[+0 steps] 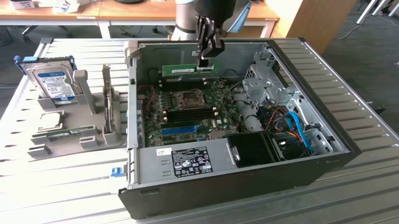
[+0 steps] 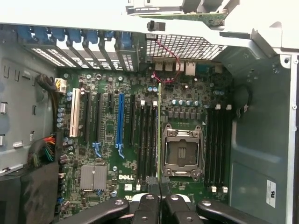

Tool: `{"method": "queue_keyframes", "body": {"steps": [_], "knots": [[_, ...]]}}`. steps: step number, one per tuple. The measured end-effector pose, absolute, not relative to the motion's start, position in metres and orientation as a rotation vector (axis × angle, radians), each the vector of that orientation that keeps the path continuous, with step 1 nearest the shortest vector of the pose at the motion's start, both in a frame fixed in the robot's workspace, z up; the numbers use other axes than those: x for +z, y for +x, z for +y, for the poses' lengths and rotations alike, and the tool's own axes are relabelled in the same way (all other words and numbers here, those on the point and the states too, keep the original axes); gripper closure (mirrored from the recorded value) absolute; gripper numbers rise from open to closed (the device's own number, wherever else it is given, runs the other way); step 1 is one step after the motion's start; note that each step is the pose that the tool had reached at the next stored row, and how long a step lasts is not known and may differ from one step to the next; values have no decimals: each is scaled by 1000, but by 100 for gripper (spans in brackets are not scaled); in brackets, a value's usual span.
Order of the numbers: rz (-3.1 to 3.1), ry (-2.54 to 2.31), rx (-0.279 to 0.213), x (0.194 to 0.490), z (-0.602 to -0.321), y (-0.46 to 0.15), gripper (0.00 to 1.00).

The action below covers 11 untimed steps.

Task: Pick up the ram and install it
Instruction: 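Pick up the ram and move it above insertion slot, then insert the ram into the slot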

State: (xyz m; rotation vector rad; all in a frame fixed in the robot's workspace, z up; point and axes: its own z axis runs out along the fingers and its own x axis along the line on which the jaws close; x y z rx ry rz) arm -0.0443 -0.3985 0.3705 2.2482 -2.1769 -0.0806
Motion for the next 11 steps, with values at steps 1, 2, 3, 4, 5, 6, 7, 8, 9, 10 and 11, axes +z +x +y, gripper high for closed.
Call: {"method": "queue_keyframes", "body": {"steps": [1, 2, 3, 4, 5, 6, 7, 8, 9, 10, 11], "knots": [[-2177, 2248, -81, 370, -398, -44, 88], [-2178, 2247, -81, 370, -398, -43, 88], [-2178, 2247, -81, 369, -398, -43, 88], [-2178, 2247, -80, 369, -398, -42, 88], [-2179, 2246, -81, 369, -398, -42, 88], [-2179, 2246, -81, 368, -398, -41, 88], [-2179, 2246, -81, 368, -398, -41, 88], [-2179, 2246, -81, 368, -398, -41, 88], [-2179, 2246, -81, 368, -398, -41, 88], [-2179, 2246, -81, 368, -398, -41, 88], [-2179, 2246, -81, 368, -398, -41, 88]]}}
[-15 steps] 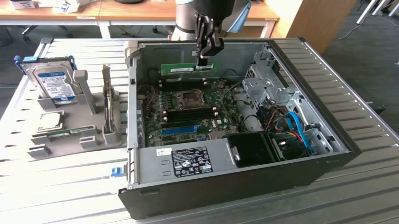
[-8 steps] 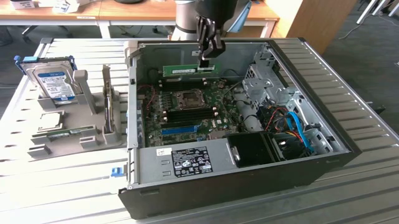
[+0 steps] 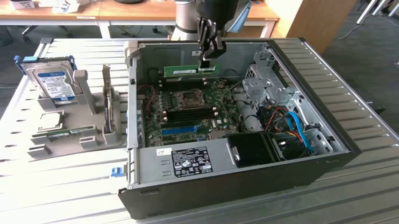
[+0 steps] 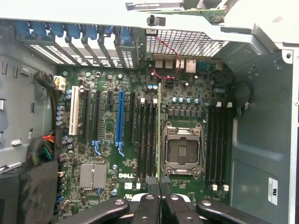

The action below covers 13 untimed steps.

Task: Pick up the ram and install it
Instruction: 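Insert the ram into the slot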

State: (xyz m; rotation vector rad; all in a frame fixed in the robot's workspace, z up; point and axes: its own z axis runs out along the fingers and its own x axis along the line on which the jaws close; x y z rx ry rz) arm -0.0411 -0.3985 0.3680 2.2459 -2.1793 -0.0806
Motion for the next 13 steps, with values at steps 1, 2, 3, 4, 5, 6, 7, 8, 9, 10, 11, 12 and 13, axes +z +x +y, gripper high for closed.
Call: {"method": "queue_keyframes", "body": {"steps": [1, 2, 3, 4, 5, 6, 7, 8, 9, 10, 11, 12, 13], "knots": [[-2179, 2246, -81, 368, -398, -41, 88], [-2179, 2246, -81, 368, -398, -41, 88], [-2179, 2246, -81, 368, -398, -41, 88], [-2179, 2246, -81, 368, -398, -41, 88], [-2179, 2246, -81, 368, -398, -41, 88], [-2179, 2246, -81, 368, -398, -41, 88], [-2179, 2246, -81, 368, -398, -41, 88], [-2179, 2246, -81, 368, -398, -41, 88], [-2180, 2246, -81, 367, -398, -41, 88], [-2179, 2246, -81, 367, -398, -41, 88], [-2179, 2246, -81, 366, -399, -41, 88], [-2179, 2246, -81, 365, -398, -41, 88], [-2179, 2246, -81, 363, -398, -41, 88]]}}
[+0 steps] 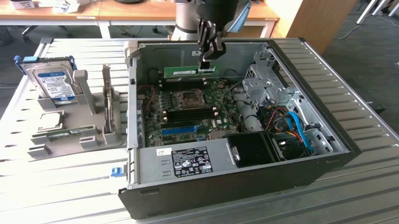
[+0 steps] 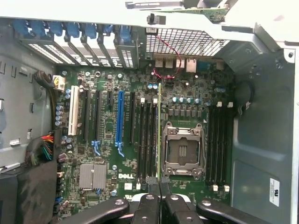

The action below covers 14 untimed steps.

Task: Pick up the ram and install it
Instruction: 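Insert the ram into the slot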

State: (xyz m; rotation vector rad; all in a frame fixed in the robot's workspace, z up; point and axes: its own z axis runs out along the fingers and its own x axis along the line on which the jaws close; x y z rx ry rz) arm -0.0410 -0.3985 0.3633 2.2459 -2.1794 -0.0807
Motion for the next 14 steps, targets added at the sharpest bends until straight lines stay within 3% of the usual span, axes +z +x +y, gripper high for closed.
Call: {"method": "queue_keyframes", "body": {"steps": [14], "knots": [[-2179, 2246, -81, 338, -398, -41, 88]]}}
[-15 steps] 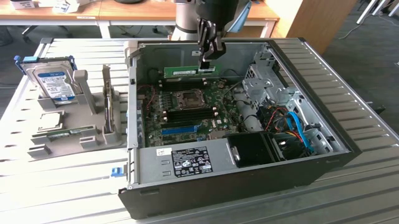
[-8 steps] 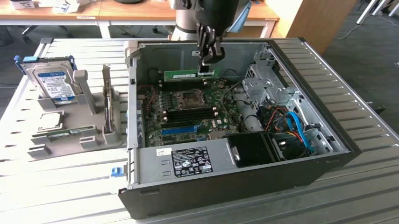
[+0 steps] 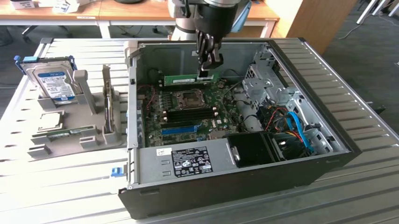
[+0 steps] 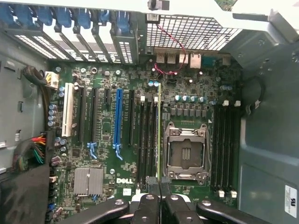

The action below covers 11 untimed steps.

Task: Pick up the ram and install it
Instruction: 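Insert the ram into the slot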

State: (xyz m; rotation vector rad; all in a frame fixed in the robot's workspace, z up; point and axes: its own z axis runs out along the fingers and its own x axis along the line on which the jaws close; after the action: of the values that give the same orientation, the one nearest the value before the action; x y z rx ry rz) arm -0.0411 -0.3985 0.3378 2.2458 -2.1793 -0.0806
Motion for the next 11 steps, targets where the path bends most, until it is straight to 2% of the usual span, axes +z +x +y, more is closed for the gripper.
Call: {"method": "queue_keyframes", "body": {"steps": [11], "knots": [[-2179, 2246, -81, 318, -398, -41, 88]]}}
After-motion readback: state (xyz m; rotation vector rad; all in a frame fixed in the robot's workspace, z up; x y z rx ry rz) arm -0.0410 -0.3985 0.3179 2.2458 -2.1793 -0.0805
